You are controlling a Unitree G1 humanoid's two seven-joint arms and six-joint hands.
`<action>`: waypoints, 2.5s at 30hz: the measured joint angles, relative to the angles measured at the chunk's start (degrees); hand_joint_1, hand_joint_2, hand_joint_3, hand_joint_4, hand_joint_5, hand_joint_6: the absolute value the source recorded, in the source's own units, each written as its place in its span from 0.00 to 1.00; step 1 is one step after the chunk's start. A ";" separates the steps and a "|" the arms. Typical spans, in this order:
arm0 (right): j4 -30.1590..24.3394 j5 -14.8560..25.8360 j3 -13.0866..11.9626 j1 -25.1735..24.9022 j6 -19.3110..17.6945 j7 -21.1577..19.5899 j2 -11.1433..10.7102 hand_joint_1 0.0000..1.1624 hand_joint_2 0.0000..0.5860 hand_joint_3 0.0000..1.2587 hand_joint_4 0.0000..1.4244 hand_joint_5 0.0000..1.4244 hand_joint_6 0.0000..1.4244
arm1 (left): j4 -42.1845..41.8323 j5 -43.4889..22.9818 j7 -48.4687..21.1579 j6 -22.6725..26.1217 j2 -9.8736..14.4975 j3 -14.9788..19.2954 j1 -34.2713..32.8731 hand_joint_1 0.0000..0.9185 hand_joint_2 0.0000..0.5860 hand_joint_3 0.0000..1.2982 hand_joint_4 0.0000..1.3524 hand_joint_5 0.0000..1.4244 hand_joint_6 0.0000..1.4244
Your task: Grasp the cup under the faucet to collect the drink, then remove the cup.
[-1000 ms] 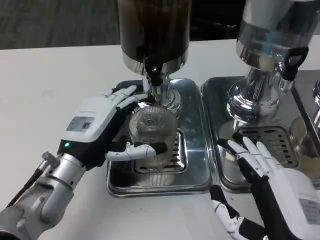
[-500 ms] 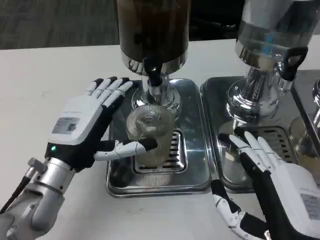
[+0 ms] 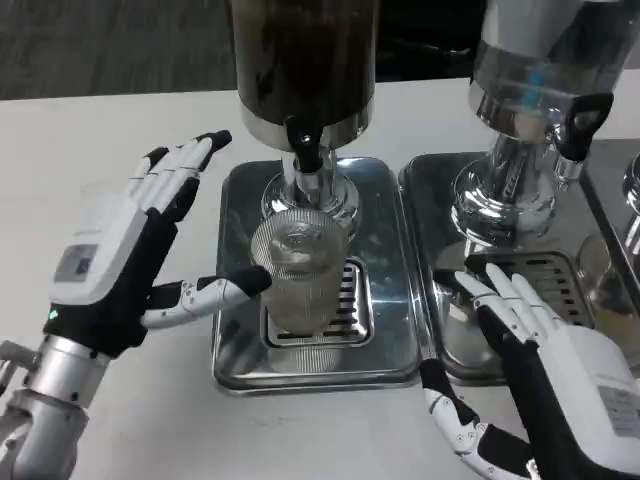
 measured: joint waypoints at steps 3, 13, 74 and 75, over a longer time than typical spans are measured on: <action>0.12 0.11 -0.13 -0.07 0.00 0.00 -0.24 0.50 0.79 0.15 0.05 0.04 0.07 | -2.84 -2.51 -1.64 -2.56 1.06 2.57 3.45 0.00 0.11 0.07 0.00 0.06 0.04; 0.77 1.08 -0.61 -2.17 -0.01 0.00 -0.99 0.50 0.79 0.15 0.05 0.04 0.07 | -9.72 -29.79 -16.75 -15.92 3.84 12.72 9.38 0.00 0.09 0.27 0.22 0.27 0.27; 7.58 1.34 3.15 -6.61 0.00 -4.82 2.74 0.51 0.81 0.16 0.05 0.04 0.07 | -8.96 -62.39 -98.29 48.28 -5.97 21.40 -19.46 0.00 0.04 0.03 0.00 0.00 0.00; 7.59 1.35 3.14 -6.61 0.00 -4.83 2.74 0.51 0.81 0.16 0.05 0.04 0.07 | -8.81 -62.23 -98.39 47.96 -6.01 21.40 -19.51 0.00 0.04 0.03 0.00 0.00 0.00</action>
